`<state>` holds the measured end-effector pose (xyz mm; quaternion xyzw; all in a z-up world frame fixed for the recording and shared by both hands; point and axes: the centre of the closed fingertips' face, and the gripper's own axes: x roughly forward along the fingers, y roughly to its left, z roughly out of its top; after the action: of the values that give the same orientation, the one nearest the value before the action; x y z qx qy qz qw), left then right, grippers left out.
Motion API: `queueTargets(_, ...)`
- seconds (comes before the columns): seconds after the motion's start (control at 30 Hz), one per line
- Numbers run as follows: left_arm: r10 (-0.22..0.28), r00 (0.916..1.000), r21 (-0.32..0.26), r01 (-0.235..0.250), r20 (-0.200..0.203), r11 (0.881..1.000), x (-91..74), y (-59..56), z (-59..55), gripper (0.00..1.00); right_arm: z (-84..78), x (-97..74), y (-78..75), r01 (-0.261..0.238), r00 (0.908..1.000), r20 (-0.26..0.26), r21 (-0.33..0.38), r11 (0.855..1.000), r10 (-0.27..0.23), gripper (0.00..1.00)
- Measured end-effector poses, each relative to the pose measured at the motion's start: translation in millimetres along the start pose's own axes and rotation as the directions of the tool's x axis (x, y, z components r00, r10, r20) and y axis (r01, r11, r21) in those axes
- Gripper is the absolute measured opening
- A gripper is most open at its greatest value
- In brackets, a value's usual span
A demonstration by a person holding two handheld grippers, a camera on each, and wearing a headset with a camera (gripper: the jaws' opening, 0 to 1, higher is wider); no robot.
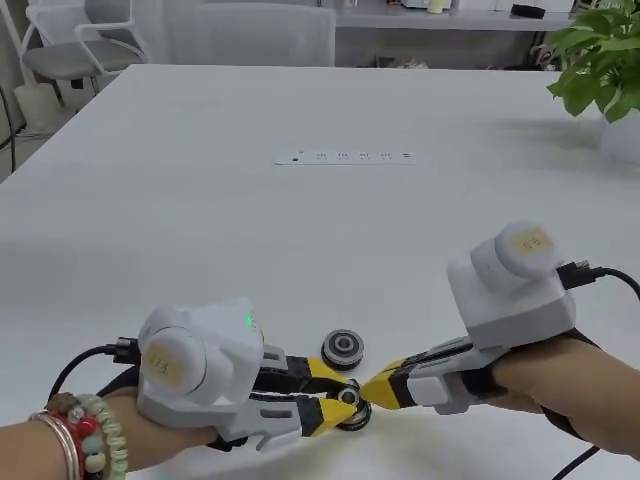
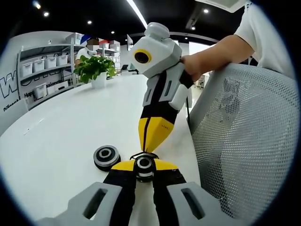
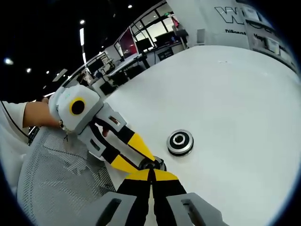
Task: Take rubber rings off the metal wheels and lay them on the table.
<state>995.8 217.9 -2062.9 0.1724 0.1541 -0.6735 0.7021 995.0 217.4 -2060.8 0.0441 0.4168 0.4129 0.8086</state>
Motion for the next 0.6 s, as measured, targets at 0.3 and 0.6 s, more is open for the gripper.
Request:
queueTargets(0.3, 0.0, 1.0, 0.001, 0.0, 0.001, 1.0, -0.1, -0.1, -0.1, 0.08, 1.1, 0.2, 0.6, -0.004, 1.0, 0.005, -0.002, 1.0, 0.004, 0.0)
queueTargets(0.6, 0.0, 1.0, 0.001, 0.0, 0.001, 1.0, -0.2, -0.2, -0.1, 0.08, 1.9, 0.0, 1.4, -0.007, 0.9999, 0.009, 0.001, 1.0, 0.007, 0.0)
